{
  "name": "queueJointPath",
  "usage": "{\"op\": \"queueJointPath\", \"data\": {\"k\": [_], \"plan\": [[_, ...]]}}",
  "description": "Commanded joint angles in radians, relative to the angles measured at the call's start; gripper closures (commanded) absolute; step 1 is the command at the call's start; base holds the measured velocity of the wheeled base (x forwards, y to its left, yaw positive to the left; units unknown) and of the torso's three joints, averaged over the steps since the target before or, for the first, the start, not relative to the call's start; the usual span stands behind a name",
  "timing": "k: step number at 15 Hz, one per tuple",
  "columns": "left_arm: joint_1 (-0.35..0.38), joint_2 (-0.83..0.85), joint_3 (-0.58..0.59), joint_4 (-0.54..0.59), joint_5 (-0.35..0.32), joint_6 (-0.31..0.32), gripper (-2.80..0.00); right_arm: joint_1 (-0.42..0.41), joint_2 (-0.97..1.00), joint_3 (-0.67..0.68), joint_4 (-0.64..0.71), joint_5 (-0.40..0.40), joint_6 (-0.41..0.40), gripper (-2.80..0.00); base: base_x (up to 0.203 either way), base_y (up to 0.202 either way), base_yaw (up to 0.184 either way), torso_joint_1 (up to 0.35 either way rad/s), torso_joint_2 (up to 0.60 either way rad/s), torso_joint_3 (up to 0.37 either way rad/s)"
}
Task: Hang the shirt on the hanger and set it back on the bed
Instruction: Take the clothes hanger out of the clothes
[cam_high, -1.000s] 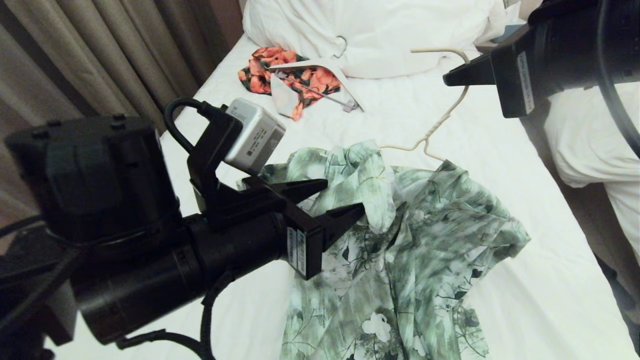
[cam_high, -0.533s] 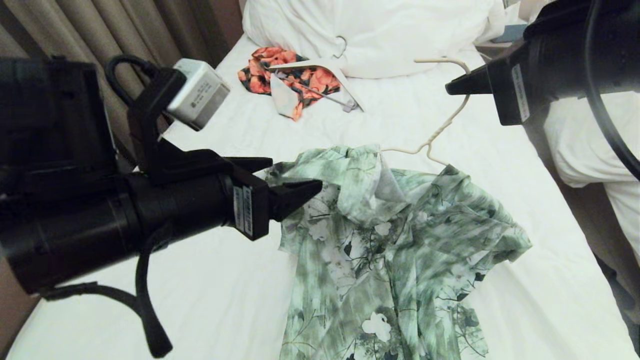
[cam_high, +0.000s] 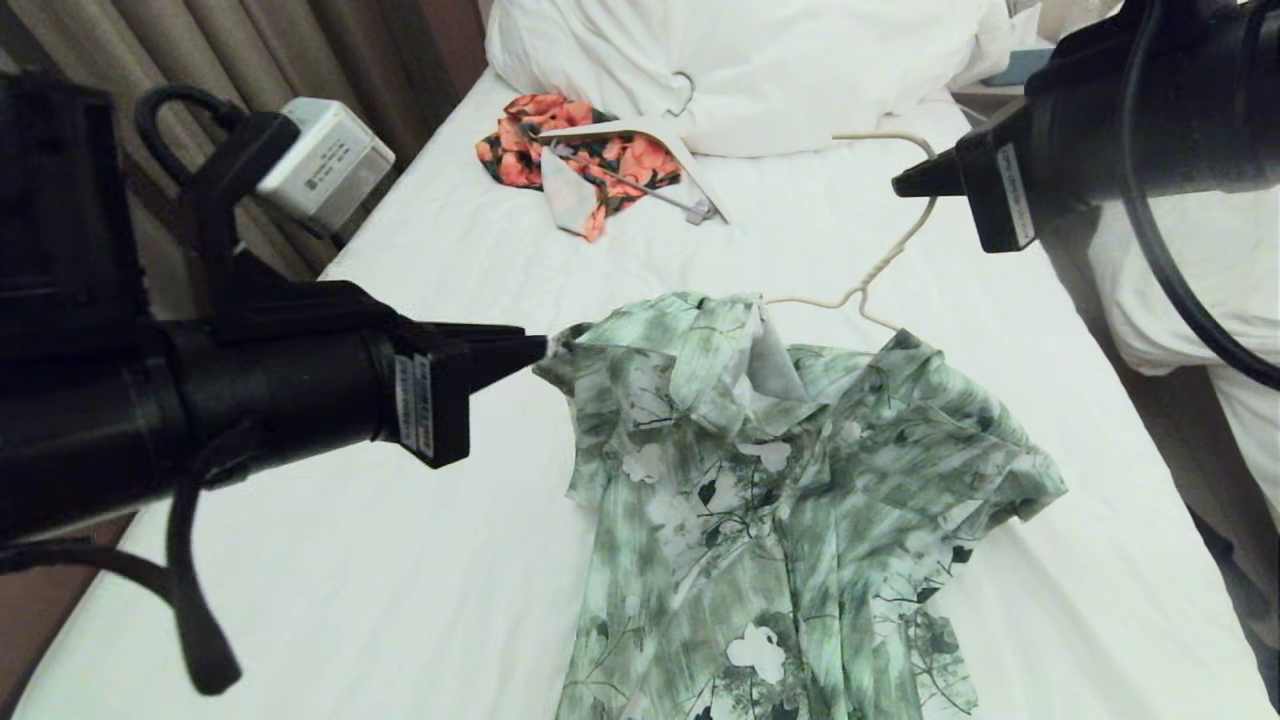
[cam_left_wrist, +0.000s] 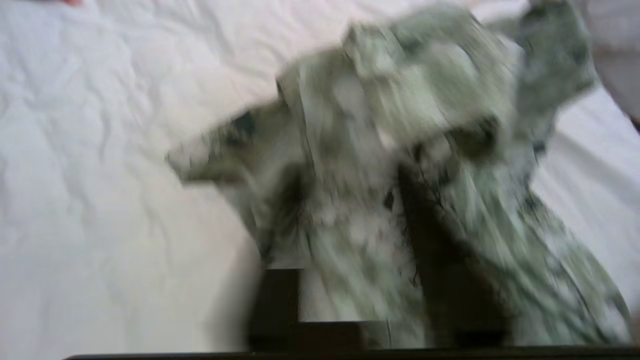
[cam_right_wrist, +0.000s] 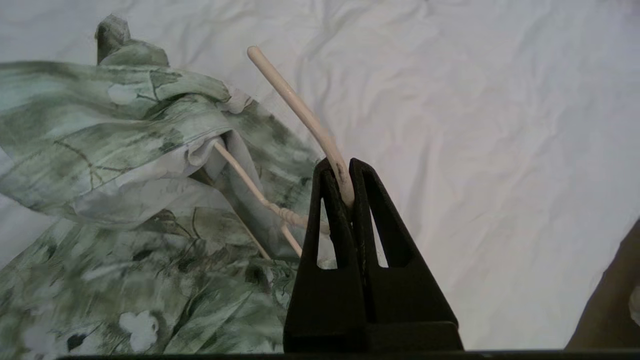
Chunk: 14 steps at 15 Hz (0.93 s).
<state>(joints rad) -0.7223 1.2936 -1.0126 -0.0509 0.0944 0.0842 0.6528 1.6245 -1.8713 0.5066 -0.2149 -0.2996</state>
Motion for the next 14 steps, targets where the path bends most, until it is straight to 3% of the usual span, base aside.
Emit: {"op": "queueJointPath", "data": {"k": [1,6,11,14], "plan": [[0.005,-0.053,-0.047,0.162,-0.008,0.000,0.00,-0.012,0.016,-0.001,-0.014,-0.001,-0.003,0.00,0.000,0.000,0.000,0.000,0.00,0.000],[0.102,-0.080,-0.106,0.276,-0.018,0.004,0.00,-0.001,0.031,-0.002,-0.079,0.003,-0.032,0.00,0.000,0.000,0.000,0.002,-0.01,-0.008],[0.127,-0.089,-0.133,0.333,-0.030,0.005,0.00,0.010,0.037,-0.003,-0.109,-0.001,-0.042,0.00,0.000,0.000,0.000,0.097,-0.39,-0.289],[0.126,-0.089,-0.139,0.352,-0.030,0.005,0.00,0.010,0.035,-0.009,-0.114,-0.006,-0.116,0.00,0.000,0.000,0.000,0.151,-0.50,-0.354]]}}
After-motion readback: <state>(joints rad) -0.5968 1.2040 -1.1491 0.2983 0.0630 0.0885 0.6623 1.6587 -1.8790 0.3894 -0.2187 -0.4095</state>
